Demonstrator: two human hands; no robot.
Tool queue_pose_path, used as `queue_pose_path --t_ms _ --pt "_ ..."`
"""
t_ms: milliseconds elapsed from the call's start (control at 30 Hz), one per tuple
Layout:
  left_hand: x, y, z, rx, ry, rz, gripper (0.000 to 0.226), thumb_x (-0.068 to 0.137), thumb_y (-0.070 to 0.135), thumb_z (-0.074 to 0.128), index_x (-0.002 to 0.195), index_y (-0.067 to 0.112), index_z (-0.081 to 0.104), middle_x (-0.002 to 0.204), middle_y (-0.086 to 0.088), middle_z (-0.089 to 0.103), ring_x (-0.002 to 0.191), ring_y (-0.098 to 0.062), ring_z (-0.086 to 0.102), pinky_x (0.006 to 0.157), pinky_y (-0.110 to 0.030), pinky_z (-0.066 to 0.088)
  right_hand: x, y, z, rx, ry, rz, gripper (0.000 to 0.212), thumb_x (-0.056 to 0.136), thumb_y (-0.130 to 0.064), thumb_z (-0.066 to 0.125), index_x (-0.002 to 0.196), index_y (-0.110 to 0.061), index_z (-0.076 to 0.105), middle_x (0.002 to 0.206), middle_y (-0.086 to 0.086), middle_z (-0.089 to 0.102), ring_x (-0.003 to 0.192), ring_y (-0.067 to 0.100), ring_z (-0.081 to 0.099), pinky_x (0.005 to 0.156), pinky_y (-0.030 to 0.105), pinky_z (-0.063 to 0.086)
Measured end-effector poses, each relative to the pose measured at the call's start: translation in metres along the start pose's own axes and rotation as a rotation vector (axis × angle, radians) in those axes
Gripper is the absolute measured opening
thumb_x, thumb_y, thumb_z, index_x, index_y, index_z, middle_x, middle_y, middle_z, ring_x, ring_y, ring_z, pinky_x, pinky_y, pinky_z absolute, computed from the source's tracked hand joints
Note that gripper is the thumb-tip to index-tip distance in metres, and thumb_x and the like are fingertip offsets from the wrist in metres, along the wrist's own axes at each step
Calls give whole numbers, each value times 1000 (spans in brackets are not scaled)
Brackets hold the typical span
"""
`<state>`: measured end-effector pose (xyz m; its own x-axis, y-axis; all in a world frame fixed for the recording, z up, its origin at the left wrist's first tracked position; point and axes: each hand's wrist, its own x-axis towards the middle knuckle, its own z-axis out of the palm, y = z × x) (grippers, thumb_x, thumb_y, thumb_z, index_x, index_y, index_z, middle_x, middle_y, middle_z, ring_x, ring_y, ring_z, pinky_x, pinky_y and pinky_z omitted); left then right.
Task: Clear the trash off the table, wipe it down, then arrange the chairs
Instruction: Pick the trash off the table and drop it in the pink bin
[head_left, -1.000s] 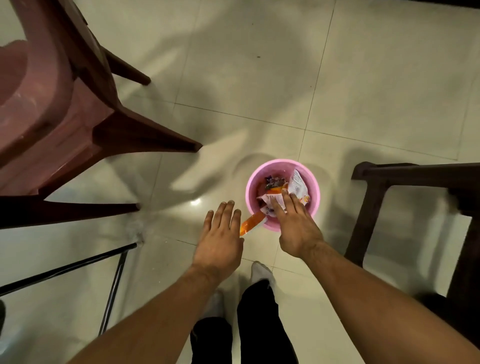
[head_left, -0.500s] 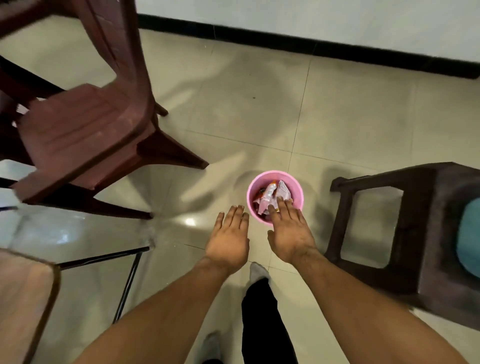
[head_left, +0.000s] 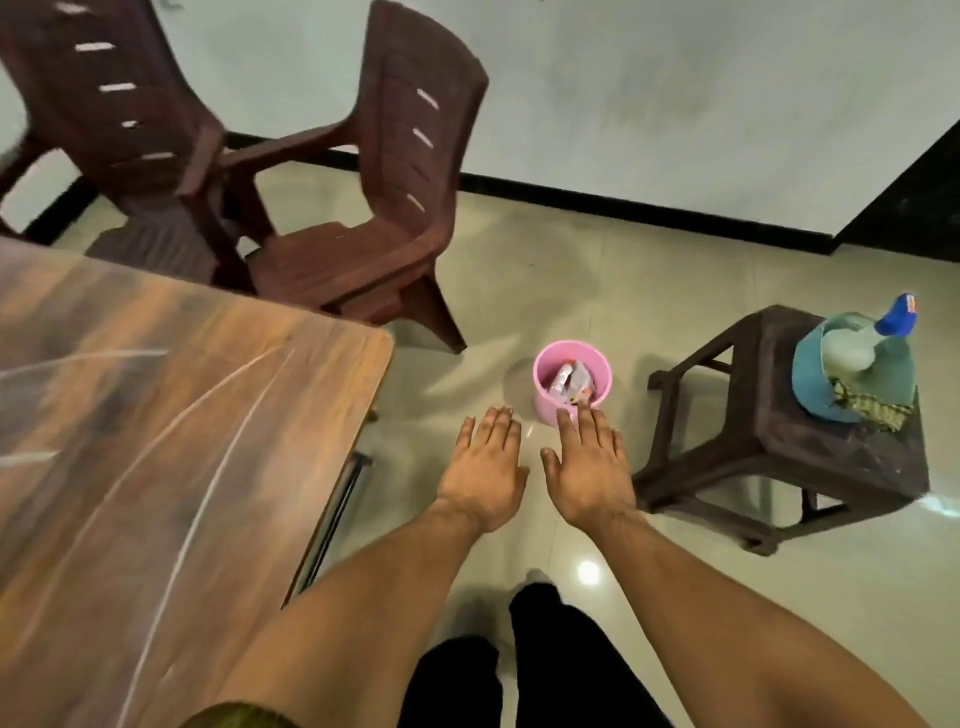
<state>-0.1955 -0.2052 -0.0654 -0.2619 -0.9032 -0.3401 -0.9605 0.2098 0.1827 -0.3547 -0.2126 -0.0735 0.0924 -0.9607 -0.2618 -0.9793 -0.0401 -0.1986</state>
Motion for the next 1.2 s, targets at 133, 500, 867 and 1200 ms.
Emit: queue_pose_path --t_ms 133,500,867,1200 --pt "-108 4 4 -11 -13 -64 67 105 40 28 160 7 9 169 -11 2 156 -25 -4 126 -47 -1 -91 -46 -8 -18 -1 -54 65 103 -48 31 159 -20 14 167 11 10 153 29 9 123 46 11" --pt "-290 -7 31 -86 127 -291 65 105 39 28 160 9 10 169 -10 3 156 -25 -4 126 -46 -3 -232 -131 14 -53 -39 -298 62 104 -43 30 159 -20 15 167 9 7 154 26 5 124 46 10" --pt "-444 -126 71 -118 157 -512 65 105 41 28 160 9 13 169 -11 7 156 -27 0 127 -47 0 -306 -263 61 -115 -92 -553 63 104 -43 31 159 -18 12 168 8 3 154 25 4 124 44 11" --pt "-505 -315 64 -121 163 -463 65 104 39 27 159 8 13 169 -12 7 156 -28 -1 126 -47 -3 -311 -457 107 -18 -119 -528 63 102 -40 34 159 -20 15 167 7 7 153 26 9 122 43 13"
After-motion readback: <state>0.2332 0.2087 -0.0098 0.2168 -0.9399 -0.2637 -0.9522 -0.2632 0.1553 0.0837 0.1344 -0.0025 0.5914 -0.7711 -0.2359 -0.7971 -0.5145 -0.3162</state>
